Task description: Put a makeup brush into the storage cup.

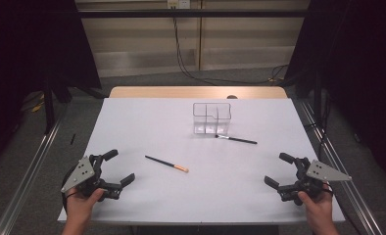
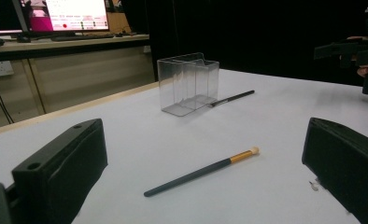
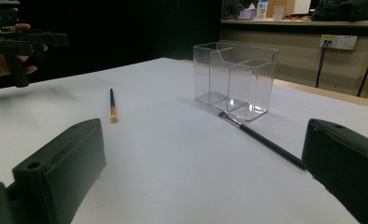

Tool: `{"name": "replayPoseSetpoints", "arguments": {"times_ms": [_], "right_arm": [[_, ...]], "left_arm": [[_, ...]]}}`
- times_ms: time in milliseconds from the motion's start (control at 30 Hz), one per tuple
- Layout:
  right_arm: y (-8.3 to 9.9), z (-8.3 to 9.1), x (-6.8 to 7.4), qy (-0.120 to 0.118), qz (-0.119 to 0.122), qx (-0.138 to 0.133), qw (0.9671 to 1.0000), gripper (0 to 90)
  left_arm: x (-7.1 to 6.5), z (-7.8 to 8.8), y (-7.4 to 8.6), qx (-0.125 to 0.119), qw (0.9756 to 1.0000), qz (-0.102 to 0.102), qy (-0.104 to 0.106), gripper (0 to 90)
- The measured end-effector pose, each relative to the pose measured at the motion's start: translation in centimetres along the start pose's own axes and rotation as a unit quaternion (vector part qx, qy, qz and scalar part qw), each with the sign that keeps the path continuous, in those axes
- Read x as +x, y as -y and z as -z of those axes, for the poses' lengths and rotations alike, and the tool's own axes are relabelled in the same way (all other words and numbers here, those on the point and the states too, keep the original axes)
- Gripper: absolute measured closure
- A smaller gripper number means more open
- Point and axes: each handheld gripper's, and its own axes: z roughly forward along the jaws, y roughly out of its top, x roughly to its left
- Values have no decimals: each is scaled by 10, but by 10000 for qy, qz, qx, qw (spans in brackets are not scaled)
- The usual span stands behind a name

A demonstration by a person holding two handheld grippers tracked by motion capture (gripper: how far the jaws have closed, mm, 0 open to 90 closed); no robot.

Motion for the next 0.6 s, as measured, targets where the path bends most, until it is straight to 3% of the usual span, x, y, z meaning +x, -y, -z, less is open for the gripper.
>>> {"name": "replayPoseSetpoints", "arguments": {"times_ms": [600], "right_arm": [[0,-1,0,-4,-5,1,10000,0]], "left_arm": [[0,-3,-4,-110,9999,10,55,0]]}}
